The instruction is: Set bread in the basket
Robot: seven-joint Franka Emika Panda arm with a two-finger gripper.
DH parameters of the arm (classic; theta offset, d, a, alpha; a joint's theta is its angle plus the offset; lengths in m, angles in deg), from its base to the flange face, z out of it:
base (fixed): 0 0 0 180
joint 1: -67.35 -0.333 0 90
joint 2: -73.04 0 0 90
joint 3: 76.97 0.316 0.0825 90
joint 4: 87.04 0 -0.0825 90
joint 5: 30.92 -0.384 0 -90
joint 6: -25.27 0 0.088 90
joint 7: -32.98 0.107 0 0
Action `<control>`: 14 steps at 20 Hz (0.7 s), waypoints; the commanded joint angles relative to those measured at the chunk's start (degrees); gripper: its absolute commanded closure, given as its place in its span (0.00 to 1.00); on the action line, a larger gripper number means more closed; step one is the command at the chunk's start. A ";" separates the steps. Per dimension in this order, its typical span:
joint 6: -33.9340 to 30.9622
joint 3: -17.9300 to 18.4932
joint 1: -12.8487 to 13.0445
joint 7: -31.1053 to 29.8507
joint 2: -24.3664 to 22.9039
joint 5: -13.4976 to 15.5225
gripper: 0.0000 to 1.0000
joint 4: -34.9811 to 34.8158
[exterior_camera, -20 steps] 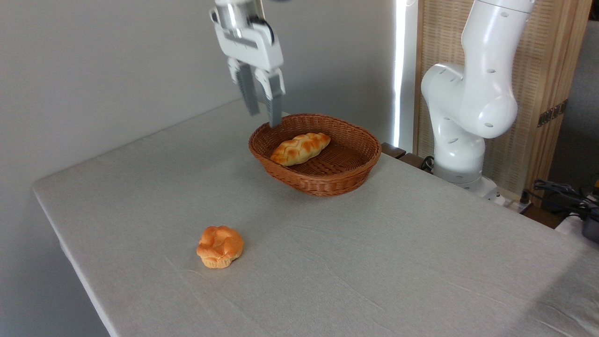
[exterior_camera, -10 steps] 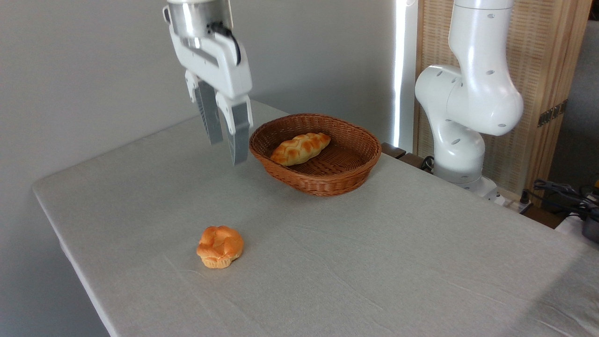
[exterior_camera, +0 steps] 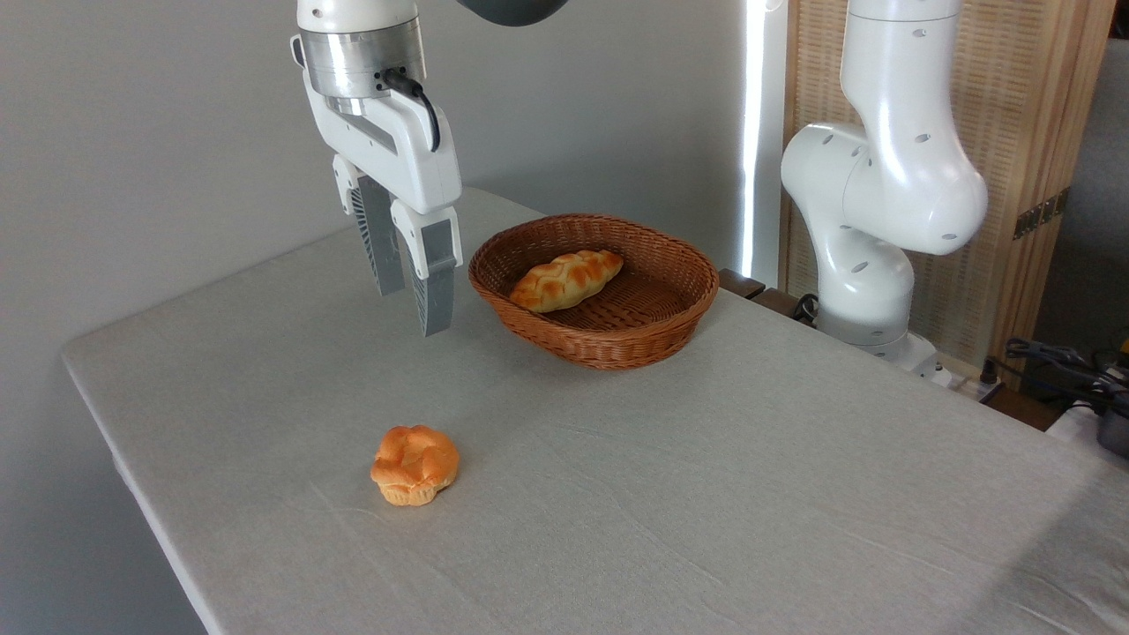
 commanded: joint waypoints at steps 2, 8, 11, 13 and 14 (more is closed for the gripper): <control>-0.19 -2.47 -2.96 0.18 0.20 -0.47 0.00 0.85; -5.28 -1.94 -4.98 0.36 1.34 0.50 0.00 5.76; -9.94 -1.85 -4.98 0.44 3.71 0.15 0.00 10.16; -9.95 -1.50 -4.98 0.62 3.81 0.14 0.00 10.43; -9.95 -0.37 -4.98 0.62 3.81 0.41 0.00 10.95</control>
